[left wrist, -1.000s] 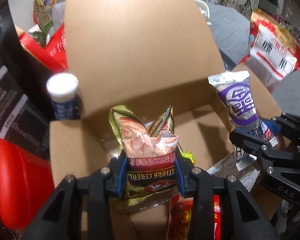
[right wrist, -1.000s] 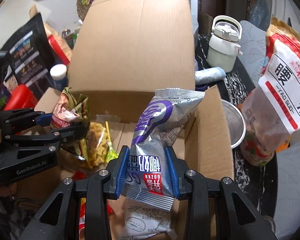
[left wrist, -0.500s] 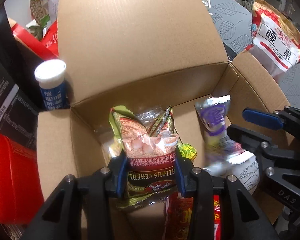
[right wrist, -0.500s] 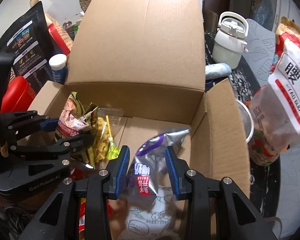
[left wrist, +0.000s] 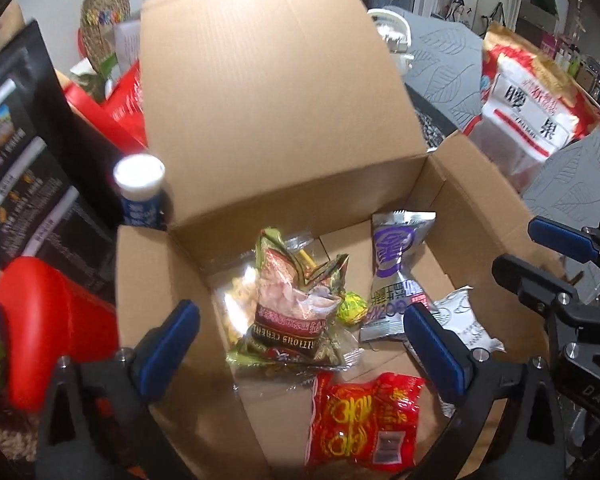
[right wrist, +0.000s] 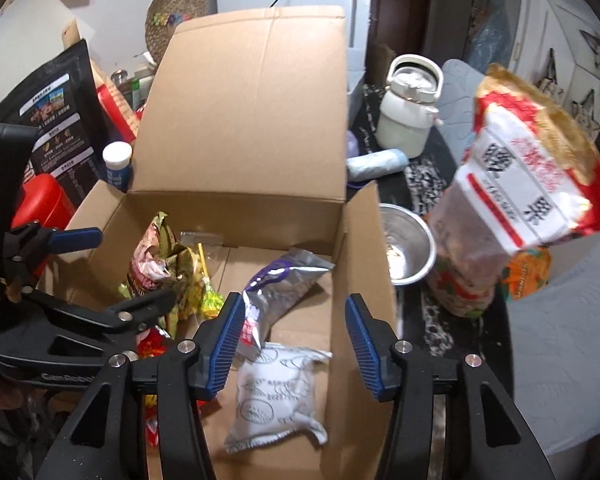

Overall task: Organize snacks
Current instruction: 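Move both grippers back from the box toward the remaining pink and red packets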

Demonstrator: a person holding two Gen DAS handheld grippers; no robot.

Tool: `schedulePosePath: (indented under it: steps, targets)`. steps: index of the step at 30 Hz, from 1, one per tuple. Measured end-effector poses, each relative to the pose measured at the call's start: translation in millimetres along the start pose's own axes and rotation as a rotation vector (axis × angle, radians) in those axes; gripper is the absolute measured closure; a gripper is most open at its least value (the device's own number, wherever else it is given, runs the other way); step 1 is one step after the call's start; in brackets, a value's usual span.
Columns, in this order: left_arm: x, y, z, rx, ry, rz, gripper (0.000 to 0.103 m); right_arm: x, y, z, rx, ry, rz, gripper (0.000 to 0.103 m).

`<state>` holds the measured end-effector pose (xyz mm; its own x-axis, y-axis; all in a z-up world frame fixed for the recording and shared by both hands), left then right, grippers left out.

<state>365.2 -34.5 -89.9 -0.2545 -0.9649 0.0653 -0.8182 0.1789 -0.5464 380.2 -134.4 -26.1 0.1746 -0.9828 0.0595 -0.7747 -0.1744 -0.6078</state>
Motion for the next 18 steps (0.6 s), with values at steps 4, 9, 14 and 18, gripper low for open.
schedulePosePath:
  steps: [4, 9, 14, 18]
  targets:
    - [5, -4, -27, 0.038, -0.005, 0.005, 0.000, 4, 0, -18, 0.025, 0.014, 0.006, 0.051]
    - [11, -11, -62, 0.090, -0.007, 0.014, 0.000, 6, -4, -46, 0.069, 0.017, 0.010, 0.051]
    - [20, -13, -104, 0.171, -0.023, 0.029, 0.000, 9, -9, -82, 0.130, 0.029, 0.014, 0.051]
    - [26, -14, -135, 0.233, -0.039, 0.039, 0.000, 10, -12, -111, 0.185, 0.034, 0.019, 0.045]
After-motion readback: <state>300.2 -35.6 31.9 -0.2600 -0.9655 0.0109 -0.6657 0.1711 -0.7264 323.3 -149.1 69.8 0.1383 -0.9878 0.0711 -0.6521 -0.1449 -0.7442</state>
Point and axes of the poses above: each gripper's, at about its wrist camera, not at the fingertips, and z roughly the way its jaws point, x to its right, y to its underside, the point moved 6 cm from there along z, roughly the way its jaws point, and after that the axes turned 5 degrees about y, right-handed, at the moved point
